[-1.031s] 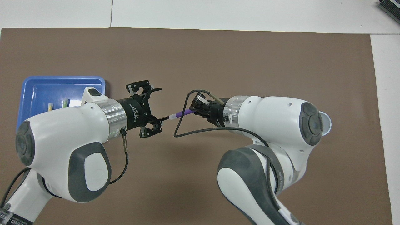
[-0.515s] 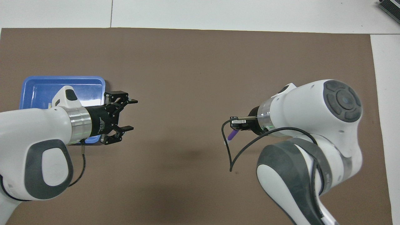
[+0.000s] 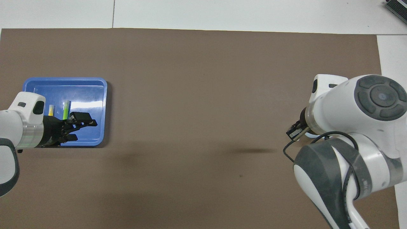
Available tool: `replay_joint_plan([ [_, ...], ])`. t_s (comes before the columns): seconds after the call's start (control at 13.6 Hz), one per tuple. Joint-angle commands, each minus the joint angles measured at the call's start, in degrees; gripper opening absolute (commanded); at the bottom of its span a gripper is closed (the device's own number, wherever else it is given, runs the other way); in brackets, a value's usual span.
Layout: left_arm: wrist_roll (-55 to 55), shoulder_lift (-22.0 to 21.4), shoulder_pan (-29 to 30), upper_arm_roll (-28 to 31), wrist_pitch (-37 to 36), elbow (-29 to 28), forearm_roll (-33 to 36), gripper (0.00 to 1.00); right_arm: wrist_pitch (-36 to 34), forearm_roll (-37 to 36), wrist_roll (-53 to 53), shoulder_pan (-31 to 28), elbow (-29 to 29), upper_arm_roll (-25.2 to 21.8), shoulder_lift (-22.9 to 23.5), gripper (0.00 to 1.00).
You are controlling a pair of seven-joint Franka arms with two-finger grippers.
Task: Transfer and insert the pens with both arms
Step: 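Insert the purple pen into the white cup with the right gripper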
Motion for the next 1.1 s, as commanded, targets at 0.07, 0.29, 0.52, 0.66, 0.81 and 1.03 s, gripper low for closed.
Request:
replay_joint_plan([
  [0.07,16.91,0.81,5.62,-0.45,0.03,-1.19,5.69,0.92,6.5,-1.32,-20.69,-7.48,-1.37,0.44,-0.48,0.0],
  [0.29,21.33,4.5,8.09,-0.45,4.68,-0.92,7.19,1.0,9.48,-0.87,-25.72,-10.48,-2.77,0.44,-0.47,0.0],
  [0.52,25.36,8.89,9.75,-0.45,11.17,-0.84,7.19,1.0,13.89,3.24,-25.12,-10.49,-8.21,0.35,-2.23,0.0],
  [0.66,28.18,11.36,10.2,-0.37,14.61,-0.66,7.19,1.0,16.77,4.05,-25.29,-11.88,-11.02,0.27,-3.2,0.0],
  [0.81,30.64,14.69,10.29,-0.37,17.07,0.56,7.19,1.0,18.02,6.94,-26.09,-12.51,-12.87,0.27,-4.07,0.0],
  [1.03,31.88,17.86,10.29,-0.28,21.03,1.01,7.19,1.0,18.28,7.21,-26.09,-13.12,-14.2,0.27,-4.52,0.0],
])
